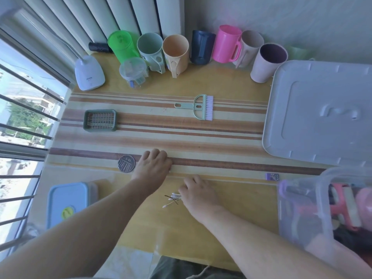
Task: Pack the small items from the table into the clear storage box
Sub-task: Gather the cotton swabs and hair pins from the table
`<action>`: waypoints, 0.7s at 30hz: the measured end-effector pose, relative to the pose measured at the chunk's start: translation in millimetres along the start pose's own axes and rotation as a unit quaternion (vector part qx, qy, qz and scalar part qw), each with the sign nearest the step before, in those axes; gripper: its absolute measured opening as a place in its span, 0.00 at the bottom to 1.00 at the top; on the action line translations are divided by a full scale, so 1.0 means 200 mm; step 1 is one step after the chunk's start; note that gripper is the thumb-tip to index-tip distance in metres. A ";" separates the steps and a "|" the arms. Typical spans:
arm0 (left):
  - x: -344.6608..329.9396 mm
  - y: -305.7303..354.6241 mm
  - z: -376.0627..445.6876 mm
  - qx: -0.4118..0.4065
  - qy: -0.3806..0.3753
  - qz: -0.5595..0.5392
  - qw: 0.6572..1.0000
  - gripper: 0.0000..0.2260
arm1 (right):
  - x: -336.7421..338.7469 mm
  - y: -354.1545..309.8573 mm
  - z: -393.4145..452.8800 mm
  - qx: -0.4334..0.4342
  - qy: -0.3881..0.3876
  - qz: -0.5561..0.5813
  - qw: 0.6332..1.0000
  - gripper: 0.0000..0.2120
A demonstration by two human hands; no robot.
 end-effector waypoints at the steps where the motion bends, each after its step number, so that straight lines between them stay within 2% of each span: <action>1: -0.01 0.03 0.00 -0.016 0.003 -0.009 1.000 0.07 | 0.00 0.00 0.00 0.001 0.003 -0.009 1.000 0.13; 4: -0.01 0.08 -0.03 -0.005 -0.005 -0.118 0.993 0.04 | 0.00 -0.01 -0.02 -0.002 0.001 -0.013 1.000 0.08; 8: 0.00 0.17 -0.14 0.072 -0.102 -0.300 0.946 0.14 | -0.02 0.02 -0.02 -0.010 -0.015 -0.014 1.000 0.07; 13: -0.07 0.29 -0.30 0.065 -0.171 -0.259 0.948 0.17 | 0.04 0.07 -0.08 -0.025 -0.046 -0.021 0.998 0.10; 18: -0.11 0.34 -0.33 0.069 -0.155 -0.189 0.967 0.10 | 0.14 0.20 -0.16 -0.061 -0.063 -0.044 0.995 0.12; 21: -0.13 0.36 -0.36 0.054 -0.102 -0.171 0.979 0.07 | 0.18 0.24 -0.19 -0.085 -0.062 -0.032 0.994 0.12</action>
Point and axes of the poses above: each hand's wrist, its own z-axis towards the middle knuckle, its own x-axis out of the back of the hand, y = z × x, the point moved 3 cm from there along z, towards the middle knuckle, and after that the axes turned 9 degrees about z, right-handed, at the moved point
